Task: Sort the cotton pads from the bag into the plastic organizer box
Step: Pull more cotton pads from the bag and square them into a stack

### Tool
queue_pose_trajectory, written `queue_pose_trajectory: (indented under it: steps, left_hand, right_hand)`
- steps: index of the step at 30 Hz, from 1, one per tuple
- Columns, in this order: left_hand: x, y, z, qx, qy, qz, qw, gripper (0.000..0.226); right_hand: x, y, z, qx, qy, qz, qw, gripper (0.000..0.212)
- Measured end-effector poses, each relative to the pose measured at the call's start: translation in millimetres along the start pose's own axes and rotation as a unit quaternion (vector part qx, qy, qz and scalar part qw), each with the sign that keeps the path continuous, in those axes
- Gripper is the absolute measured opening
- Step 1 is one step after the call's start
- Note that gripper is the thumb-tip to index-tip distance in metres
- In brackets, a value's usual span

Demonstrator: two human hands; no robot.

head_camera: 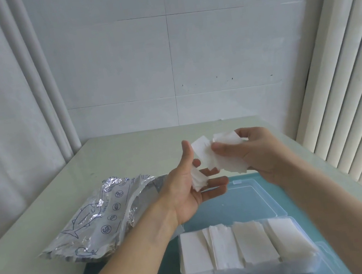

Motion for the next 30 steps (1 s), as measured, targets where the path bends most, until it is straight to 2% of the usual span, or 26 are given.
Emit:
queue_pose_trajectory:
  steps: [5, 7, 10, 13, 15, 18, 21, 23, 25, 28, 30]
  left_hand:
    - [3.1, 2.4, 10.2, -0.037, -0.048, 0.04, 0.997, 0.084]
    - [3.2, 3.6, 10.6, -0.027, -0.051, 0.04, 0.997, 0.072]
    - [1.1, 3.5, 8.4, 0.006, -0.007, 0.034, 0.999, 0.037]
    - [-4.6, -1.5, -0.6, 0.047, 0.023, 0.018, 0.998, 0.029]
    - [-5.7, -2.3, -5.0, 0.063, 0.037, 0.012, 0.997, 0.026]
    - [2.0, -1.9, -10.9, 0.084, 0.05, 0.036, 0.995, 0.022]
    - [6.1, -2.2, -12.3, 0.089, 0.05, 0.053, 0.993, 0.02]
    - [3.9, -1.3, -11.2, 0.089, 0.043, 0.041, 0.994, 0.022]
    - [2.0, 1.9, -2.4, 0.053, 0.047, 0.015, 0.997, 0.039]
    - [0.4, 7.2, 13.4, -0.033, 0.051, -0.019, 0.998, 0.068]
    - [1.0, 10.4, 19.0, -0.064, 0.046, -0.018, 0.997, 0.07]
  right_hand:
    - [5.8, -0.5, 2.0, 0.0, 0.038, -0.005, 0.999, 0.036]
    - [4.5, 1.0, 5.4, -0.016, 0.053, -0.01, 0.998, 0.039]
    - [4.3, 5.4, 15.1, -0.049, 0.078, -0.013, 0.996, 0.039]
    - [7.6, 3.6, 9.5, -0.035, 0.094, 0.007, 0.995, 0.051]
    - [6.9, 1.7, 0.5, -0.015, 0.091, 0.014, 0.996, 0.055]
    - [3.2, -3.1, -11.8, 0.006, 0.073, 0.0, 0.997, 0.048]
    - [2.8, -7.5, -12.8, 0.008, -0.024, 0.0, 1.0, 0.039]
    - [2.6, -6.2, -2.2, -0.005, -0.097, 0.003, 0.995, 0.036]
    - [5.2, -2.8, 9.8, -0.017, -0.104, 0.005, 0.994, 0.034]
    - [9.2, 2.5, 19.0, -0.017, -0.024, -0.01, 1.0, 0.027]
    - [7.7, 6.0, 21.0, -0.018, 0.037, -0.025, 0.999, 0.027]
Point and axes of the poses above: each hand's wrist, its own y-axis away from the middle knuckle, its own z-axis out of the palm, x = y × z, the point moved 8 cm from there along -y, towards the middle knuckle, and after that the axes turned 6 degrees about -z, right-handed, at the moved point
